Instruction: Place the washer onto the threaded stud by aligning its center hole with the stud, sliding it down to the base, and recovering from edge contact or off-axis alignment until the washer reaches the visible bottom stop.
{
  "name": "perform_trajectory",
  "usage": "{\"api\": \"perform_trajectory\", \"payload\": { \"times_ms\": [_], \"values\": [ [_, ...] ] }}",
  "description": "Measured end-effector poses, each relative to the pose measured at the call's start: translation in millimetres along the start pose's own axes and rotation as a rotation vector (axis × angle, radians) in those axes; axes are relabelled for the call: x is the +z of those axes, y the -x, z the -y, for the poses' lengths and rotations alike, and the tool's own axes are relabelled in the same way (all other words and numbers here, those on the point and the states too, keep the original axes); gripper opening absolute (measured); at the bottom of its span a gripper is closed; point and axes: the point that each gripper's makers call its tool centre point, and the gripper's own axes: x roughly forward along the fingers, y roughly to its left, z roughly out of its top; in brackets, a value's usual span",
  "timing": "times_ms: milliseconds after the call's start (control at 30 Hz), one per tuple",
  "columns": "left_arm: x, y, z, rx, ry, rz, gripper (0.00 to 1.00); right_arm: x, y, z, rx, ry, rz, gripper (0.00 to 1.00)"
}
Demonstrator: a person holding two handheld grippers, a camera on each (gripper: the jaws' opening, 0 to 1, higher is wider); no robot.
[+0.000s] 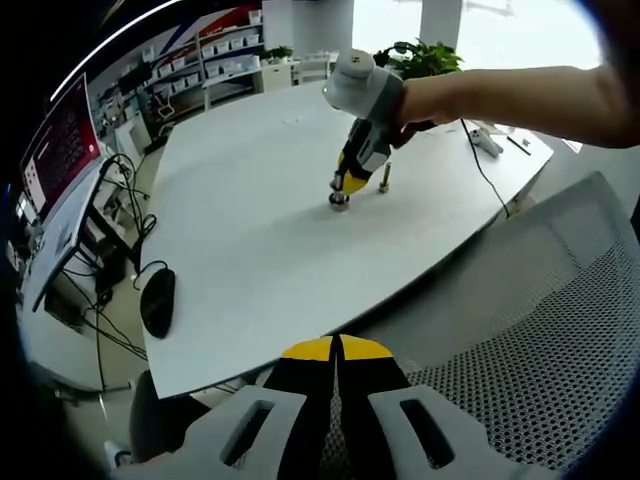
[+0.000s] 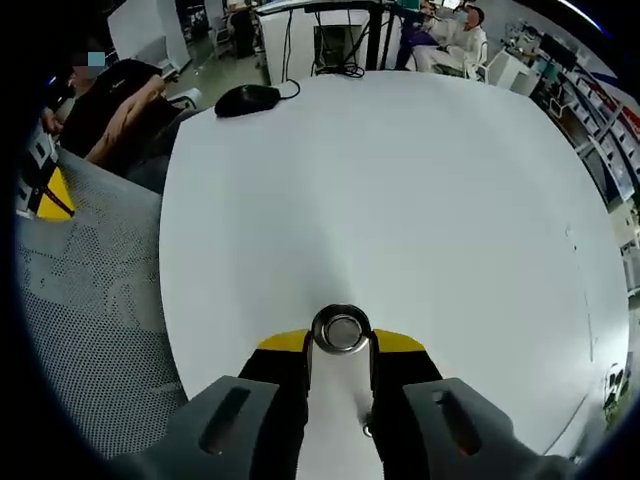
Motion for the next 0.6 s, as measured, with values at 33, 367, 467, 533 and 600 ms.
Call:
{"api": "perform_trajectory", "payload": {
  "times_ms": [33, 367, 467, 533, 600],
  "values": [
    [0.0, 0, 0.0, 0.0, -0.001, 0.0, 0.0, -0.1, 0, 0, 0.0, 0.004, -0.006, 0.24],
    [-0.2, 0, -0.2, -0.003, -0.002, 0.002, 0.0, -8.8, -9, 3, -0.011, 0.089, -0.075, 0.18],
    [0.2, 0, -0.2, -0.003, -0.003, 0.003, 0.0, -15.8, -3, -2, -0.004, 0.149, -0.077, 0.03],
    [-0.1, 0, -0.2, -0.004, -0.004, 0.004, 0.0, -21.2, -7, -2, 0.008, 0.122, -0.112, 0.03],
    [0.2, 0, 0.2, -0.004, -0.003, 0.004, 0.0, -21.5, -7, -2, 0.001, 0.12, -0.106, 0.03]
  ]
}}
